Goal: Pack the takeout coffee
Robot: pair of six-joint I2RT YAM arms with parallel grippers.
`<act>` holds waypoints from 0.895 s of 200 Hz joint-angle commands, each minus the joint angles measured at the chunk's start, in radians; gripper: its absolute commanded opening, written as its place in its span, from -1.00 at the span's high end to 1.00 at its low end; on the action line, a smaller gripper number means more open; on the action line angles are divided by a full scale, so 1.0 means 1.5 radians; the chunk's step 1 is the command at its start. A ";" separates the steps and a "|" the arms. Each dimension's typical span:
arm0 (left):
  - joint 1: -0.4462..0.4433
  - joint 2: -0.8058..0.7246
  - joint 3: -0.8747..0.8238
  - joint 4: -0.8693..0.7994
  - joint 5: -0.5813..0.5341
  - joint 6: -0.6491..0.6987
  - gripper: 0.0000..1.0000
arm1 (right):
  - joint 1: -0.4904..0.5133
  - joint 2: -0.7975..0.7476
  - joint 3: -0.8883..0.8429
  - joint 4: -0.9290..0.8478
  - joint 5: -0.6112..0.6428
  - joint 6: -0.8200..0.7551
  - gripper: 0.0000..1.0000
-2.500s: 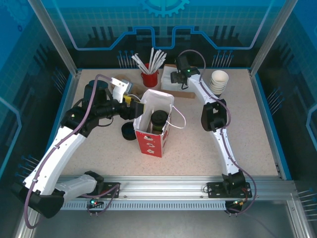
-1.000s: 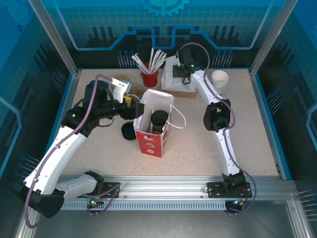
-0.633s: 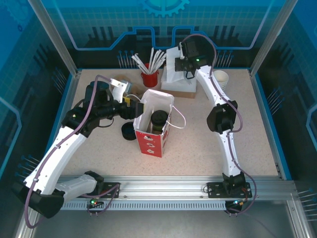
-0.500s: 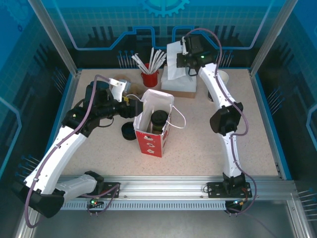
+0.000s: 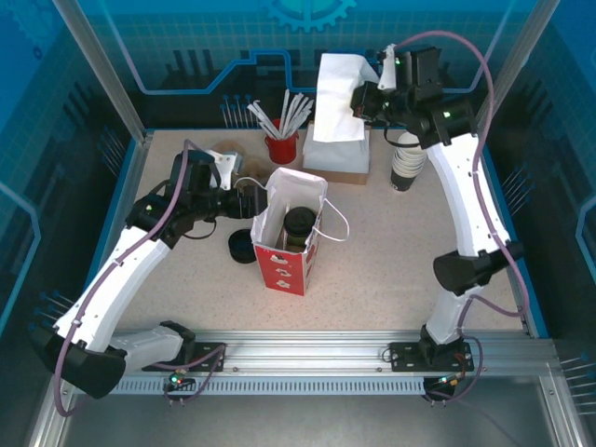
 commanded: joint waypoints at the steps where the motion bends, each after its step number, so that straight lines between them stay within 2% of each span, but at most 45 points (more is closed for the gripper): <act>1: 0.003 -0.001 0.020 -0.022 0.021 -0.021 -0.44 | 0.012 -0.056 -0.086 0.004 -0.105 0.096 1.00; 42: 0.003 0.000 0.016 -0.021 0.024 -0.034 -0.40 | 0.065 -0.156 -0.245 0.102 -0.184 0.185 1.00; 95: 0.003 0.014 -0.003 0.015 0.061 -0.052 -0.30 | 0.139 -0.256 -0.430 0.260 -0.156 0.282 1.00; 136: 0.003 0.044 0.000 0.028 0.066 -0.047 -0.10 | 0.199 -0.265 -0.496 0.325 -0.121 0.314 1.00; 179: 0.003 0.059 -0.007 0.035 0.066 -0.049 0.10 | 0.228 -0.247 -0.527 0.355 -0.101 0.319 1.00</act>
